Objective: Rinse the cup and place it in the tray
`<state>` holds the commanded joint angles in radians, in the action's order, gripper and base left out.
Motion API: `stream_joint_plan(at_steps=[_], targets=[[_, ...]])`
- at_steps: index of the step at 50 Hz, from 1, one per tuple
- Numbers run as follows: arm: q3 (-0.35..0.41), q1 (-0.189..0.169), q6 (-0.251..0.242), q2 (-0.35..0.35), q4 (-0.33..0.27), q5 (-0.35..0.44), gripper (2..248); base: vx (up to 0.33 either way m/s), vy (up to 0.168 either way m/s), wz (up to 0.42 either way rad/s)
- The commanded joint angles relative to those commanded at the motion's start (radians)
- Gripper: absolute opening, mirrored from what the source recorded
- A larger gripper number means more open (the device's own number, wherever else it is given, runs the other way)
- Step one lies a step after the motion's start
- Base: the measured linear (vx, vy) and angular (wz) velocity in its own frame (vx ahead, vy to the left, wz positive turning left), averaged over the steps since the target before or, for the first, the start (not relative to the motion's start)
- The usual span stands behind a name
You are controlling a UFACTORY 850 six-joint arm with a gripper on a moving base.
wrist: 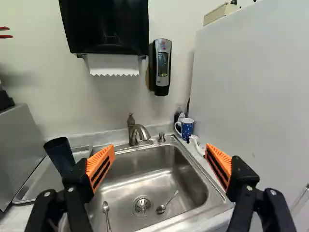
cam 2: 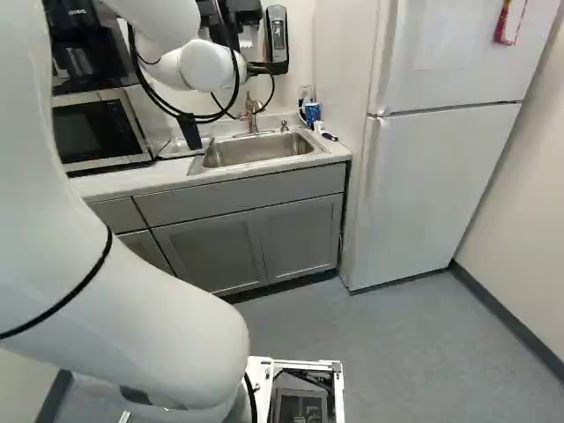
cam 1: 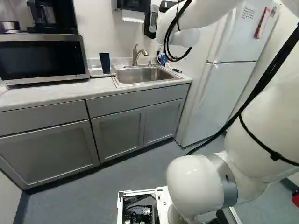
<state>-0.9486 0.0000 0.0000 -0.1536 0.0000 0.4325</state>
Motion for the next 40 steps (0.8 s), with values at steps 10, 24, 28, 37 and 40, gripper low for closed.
stream_joint_plan(at_steps=[10, 24, 28, 37, 40], targets=[[-0.027, 0.000, 0.000, 0.007, 0.000, -0.018, 247, 0.000, 0.000, 0.000], [-0.065, 0.000, 0.000, 0.018, 0.000, -0.042, 247, 0.000, 0.000, 0.000], [-0.075, 0.000, 0.000, 0.019, 0.000, -0.047, 247, 0.000, 0.000, 0.000], [-0.086, 0.000, 0.000, 0.018, 0.000, -0.047, 247, 0.000, 0.000, 0.000], [-0.086, 0.000, 0.000, 0.018, 0.000, -0.047, 247, 0.000, 0.000, 0.000]])
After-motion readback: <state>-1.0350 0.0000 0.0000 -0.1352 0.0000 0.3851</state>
